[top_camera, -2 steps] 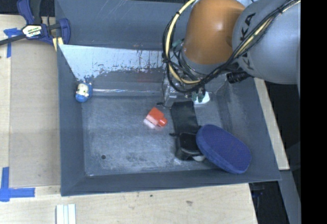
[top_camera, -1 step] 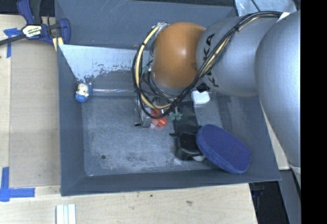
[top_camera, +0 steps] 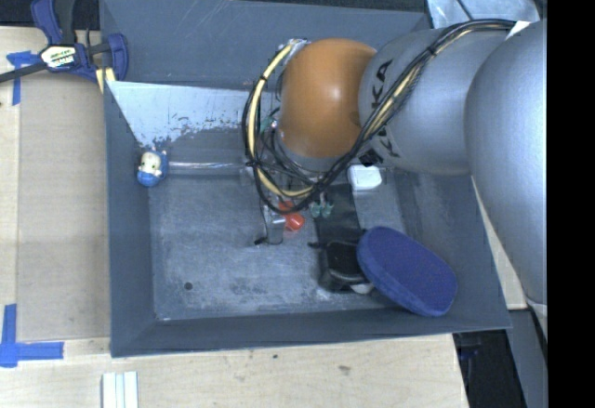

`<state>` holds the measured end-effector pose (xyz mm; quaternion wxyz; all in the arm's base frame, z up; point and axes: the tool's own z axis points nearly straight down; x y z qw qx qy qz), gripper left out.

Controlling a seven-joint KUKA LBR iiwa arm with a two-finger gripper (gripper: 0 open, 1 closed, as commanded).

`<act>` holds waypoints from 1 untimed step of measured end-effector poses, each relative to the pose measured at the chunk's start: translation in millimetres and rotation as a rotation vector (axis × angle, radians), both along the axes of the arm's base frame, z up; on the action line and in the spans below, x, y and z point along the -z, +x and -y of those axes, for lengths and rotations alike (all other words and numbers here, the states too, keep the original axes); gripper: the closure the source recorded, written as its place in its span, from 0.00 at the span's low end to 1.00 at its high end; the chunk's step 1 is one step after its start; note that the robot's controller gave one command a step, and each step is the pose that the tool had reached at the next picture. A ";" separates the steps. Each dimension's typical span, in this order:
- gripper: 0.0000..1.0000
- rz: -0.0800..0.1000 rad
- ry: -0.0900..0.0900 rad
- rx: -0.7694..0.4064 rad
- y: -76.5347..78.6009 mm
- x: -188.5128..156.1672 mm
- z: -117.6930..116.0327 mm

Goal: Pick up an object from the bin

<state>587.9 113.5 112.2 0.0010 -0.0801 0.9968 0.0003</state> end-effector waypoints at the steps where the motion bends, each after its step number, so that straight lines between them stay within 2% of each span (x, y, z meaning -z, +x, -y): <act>1: 0.00 -0.002 -0.003 -0.114 -20.6 15.6 59.4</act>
Offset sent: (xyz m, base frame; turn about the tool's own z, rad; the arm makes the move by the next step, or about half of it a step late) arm -0.0206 -0.0558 -0.0150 -0.1184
